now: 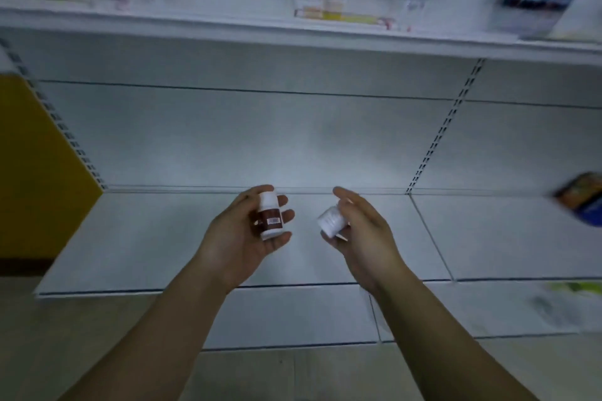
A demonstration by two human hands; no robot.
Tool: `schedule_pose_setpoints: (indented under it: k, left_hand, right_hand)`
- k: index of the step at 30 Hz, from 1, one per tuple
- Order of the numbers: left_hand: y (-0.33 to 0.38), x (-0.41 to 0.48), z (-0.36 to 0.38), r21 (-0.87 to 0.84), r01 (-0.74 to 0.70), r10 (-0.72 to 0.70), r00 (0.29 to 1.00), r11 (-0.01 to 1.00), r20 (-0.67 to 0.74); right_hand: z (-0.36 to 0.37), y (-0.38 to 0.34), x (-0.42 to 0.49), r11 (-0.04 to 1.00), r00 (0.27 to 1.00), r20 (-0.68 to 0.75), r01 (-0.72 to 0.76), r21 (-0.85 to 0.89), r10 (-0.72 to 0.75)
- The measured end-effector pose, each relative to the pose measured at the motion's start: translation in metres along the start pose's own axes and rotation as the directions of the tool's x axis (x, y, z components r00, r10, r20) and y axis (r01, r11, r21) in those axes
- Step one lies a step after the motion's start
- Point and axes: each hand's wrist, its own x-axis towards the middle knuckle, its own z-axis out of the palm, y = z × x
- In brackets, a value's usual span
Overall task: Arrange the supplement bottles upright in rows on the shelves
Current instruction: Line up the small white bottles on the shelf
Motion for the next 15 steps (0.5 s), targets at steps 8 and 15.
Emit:
schedule_pose_setpoints:
  k: [8, 15]
  left_hand:
    - [0.073, -0.124, 0.059, 0.120, -0.156, 0.122, 0.960, 0.980, 0.251]
    - [0.104, -0.169, 0.120, 0.112, -0.281, 0.217, 0.893, 0.953, 0.393]
  right_hand:
    - [0.048, -0.100, -0.121, 0.936, 0.992, 0.113, 0.012, 0.353, -0.055]
    - [0.059, -0.162, -0.158, 0.921, 0.950, 0.177, 0.185, 0.342, -0.257]
